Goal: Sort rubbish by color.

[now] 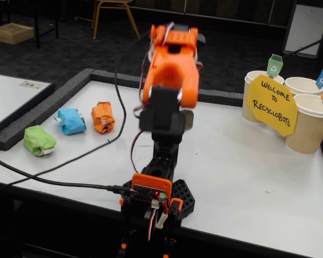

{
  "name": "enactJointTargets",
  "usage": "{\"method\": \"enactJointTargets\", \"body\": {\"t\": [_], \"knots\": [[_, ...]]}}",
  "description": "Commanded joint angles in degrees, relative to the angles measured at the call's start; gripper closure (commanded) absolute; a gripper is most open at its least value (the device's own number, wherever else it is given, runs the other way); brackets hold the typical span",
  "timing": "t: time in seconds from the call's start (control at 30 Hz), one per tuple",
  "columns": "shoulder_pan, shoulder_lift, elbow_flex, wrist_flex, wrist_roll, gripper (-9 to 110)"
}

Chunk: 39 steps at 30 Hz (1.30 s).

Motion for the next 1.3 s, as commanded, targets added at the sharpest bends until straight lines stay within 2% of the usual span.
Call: {"method": "enactJointTargets", "body": {"t": [0.0,0.3,0.47,1.07,1.27], "knots": [[-5.7,-7.0,-17.6,4.6,-0.5,99],[-21.9,-23.6,-39.2,18.7,-0.6,97],[-27.0,-28.6,-41.7,18.9,-0.6,95],[-33.1,-43.0,-63.6,19.1,-3.1,93],[-39.2,-47.4,-64.9,19.1,-3.1,92]]}}
